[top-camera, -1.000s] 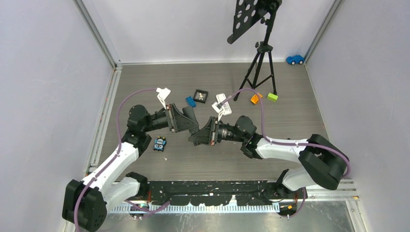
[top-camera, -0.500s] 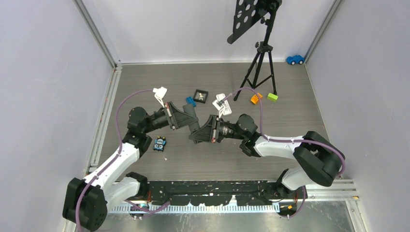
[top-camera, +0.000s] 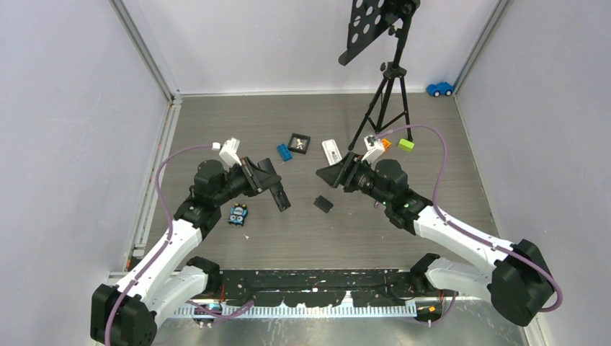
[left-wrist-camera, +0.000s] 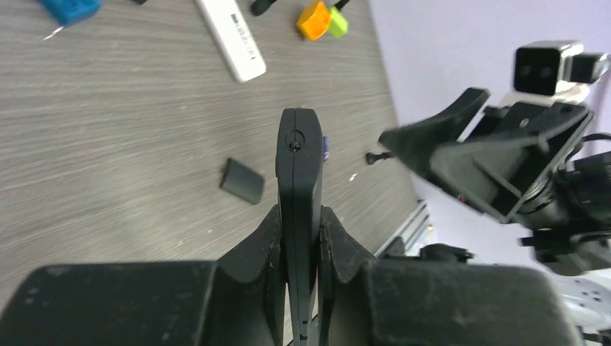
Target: Load the batteries into the remote control
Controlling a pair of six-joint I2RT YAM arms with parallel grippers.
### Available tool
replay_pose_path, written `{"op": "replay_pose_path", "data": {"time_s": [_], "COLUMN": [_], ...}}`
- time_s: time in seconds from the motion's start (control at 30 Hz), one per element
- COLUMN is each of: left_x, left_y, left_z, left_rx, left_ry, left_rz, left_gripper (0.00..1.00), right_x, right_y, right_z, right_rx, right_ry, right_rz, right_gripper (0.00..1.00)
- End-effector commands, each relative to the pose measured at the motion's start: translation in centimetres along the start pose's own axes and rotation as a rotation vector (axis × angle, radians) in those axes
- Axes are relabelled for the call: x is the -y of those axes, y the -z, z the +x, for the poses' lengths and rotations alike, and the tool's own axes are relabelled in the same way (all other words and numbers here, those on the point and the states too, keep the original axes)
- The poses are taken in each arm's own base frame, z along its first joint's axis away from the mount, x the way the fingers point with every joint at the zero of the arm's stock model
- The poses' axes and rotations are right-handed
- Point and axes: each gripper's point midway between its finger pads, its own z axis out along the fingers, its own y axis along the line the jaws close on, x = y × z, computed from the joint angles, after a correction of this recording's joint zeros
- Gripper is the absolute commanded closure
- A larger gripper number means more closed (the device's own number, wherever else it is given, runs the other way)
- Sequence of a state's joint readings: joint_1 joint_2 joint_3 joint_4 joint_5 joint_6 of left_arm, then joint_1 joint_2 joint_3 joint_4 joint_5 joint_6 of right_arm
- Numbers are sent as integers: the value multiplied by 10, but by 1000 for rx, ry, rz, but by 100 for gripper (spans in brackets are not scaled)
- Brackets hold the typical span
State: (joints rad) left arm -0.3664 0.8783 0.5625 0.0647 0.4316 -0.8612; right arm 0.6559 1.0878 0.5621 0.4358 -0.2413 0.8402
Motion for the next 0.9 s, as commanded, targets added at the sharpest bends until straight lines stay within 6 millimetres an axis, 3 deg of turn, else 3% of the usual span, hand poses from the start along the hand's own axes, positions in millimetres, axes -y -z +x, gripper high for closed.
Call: {"op": "replay_pose_path", "data": {"time_s": [0.0,0.13,0.4,0.5,0.73,0.87], "left_x": [-8,1,3,2,3,6], "left_y": [5,2,2,1,-3,-2], "left_z": [-6,-4,0,1,2,1], "left_rx": [6,-15,-37,-46,-55,-57], "left_ry": [-79,-80,-74,-71,-64,-65], "left_rz": [-69,-23,-4,-3,9,17], "left_gripper": [100,100,100,100,100,100], "right_x": [136,173,226,234,232,246], "right_y": [60,80,90,86,53,55], "right_z": [-26,-38,-16,-9,-9,-8], "right_rx": [115,146,63,36,-23,-47], "right_ry": [139,164,76,74,99,106], "right_rz": [827,1064,1245,1236,1126,1213], "right_gripper": [39,37,36,42,55,61]}}
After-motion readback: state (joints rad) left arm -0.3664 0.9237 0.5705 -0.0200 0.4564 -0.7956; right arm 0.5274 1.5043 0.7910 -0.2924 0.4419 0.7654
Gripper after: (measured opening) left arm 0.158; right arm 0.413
